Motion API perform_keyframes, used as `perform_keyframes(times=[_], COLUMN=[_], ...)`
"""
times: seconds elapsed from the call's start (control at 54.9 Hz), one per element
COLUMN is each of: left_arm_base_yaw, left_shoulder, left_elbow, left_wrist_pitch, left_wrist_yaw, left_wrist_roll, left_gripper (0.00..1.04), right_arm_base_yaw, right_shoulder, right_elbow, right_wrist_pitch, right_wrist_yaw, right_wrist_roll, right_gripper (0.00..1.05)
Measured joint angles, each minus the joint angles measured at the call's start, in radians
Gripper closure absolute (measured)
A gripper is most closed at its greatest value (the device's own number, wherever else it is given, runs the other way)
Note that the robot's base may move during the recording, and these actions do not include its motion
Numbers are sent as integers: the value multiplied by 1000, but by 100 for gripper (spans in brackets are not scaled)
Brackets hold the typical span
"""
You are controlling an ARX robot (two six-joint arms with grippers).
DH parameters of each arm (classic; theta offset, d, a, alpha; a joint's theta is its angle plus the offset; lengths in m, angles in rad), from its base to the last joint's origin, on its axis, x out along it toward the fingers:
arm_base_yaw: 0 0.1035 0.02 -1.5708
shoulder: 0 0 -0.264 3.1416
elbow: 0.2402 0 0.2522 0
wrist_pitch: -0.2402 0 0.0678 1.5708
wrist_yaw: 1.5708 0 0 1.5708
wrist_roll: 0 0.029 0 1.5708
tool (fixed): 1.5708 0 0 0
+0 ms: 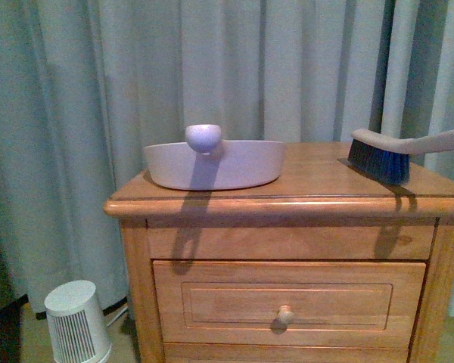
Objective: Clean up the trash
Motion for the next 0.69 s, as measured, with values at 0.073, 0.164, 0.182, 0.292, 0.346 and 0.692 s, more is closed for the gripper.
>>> perform_keyframes(times=[0.073,0.164,0.182,0.292,0.346,0.692], left_arm_base_yaw=[0,0,0,0,0,0], left_shoulder=[0,0,0,0,-1,0], left_elbow=[0,0,0,0,0,0], left_wrist_pitch=[0,0,0,0,0,0], left_wrist_yaw=[0,0,0,0,0,0], left_wrist_roll=[0,0,0,0,0,0], left_gripper=[8,8,8,8,8,8], right_arm_base_yaw=[0,0,0,0,0,0], right_shoulder=[0,0,0,0,0,0], right_elbow=[0,0,0,0,0,0], right_wrist_pitch=[0,-1,-1,-1,-1,-1], right_wrist_yaw=[0,0,-2,1,0,0], right_wrist_roll=[0,0,0,0,0,0], right_gripper=[7,7,7,7,7,7])
